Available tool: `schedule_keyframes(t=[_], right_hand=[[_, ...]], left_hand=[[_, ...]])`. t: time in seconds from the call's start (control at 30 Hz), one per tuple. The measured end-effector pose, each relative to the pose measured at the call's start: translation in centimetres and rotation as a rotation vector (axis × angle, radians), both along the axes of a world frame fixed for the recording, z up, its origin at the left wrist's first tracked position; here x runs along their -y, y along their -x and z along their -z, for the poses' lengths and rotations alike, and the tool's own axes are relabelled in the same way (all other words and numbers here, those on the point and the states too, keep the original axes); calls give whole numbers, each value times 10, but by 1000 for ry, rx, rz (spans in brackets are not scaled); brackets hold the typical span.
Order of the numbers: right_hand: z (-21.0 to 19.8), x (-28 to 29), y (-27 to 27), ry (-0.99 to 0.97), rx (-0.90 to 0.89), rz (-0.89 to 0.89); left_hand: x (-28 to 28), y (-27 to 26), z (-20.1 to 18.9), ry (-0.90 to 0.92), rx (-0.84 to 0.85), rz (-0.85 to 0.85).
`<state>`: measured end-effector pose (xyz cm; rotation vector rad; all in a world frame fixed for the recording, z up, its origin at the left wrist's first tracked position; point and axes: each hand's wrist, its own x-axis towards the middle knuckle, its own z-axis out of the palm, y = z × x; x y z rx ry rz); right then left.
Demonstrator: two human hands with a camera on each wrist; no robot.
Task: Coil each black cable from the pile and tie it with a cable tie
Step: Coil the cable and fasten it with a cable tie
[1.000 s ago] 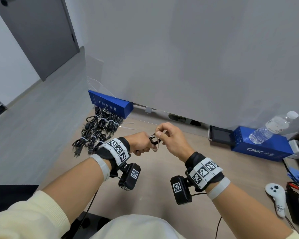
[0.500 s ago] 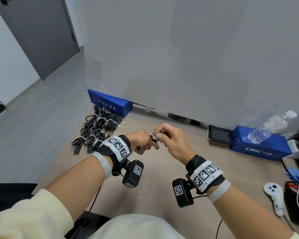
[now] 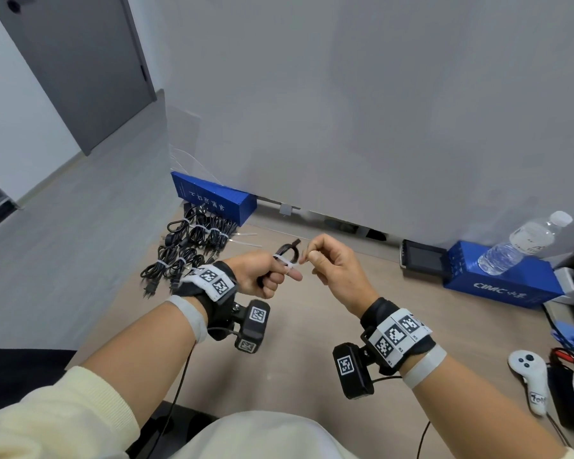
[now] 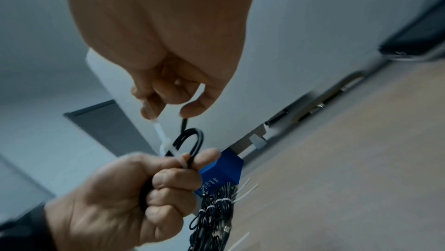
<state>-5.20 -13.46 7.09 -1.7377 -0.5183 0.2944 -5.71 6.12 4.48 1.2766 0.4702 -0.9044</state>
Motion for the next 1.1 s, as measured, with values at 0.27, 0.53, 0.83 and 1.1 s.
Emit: schedule_keyframes(t=[0.27,0.53,0.83,1.1], right_hand=[[13,9,-12,-170,-356,71],[-3,-2,-14,-180,-430,-1],[19,-1,-18,272,-192,105],[18,16,-28,601,-75,-81]], left_hand=[[0,9,-1,100,11,-82],[8,14,-10,12,81,-75],[28,19,-6,-239,199,-106],[44,18,7,-224,214,-353]])
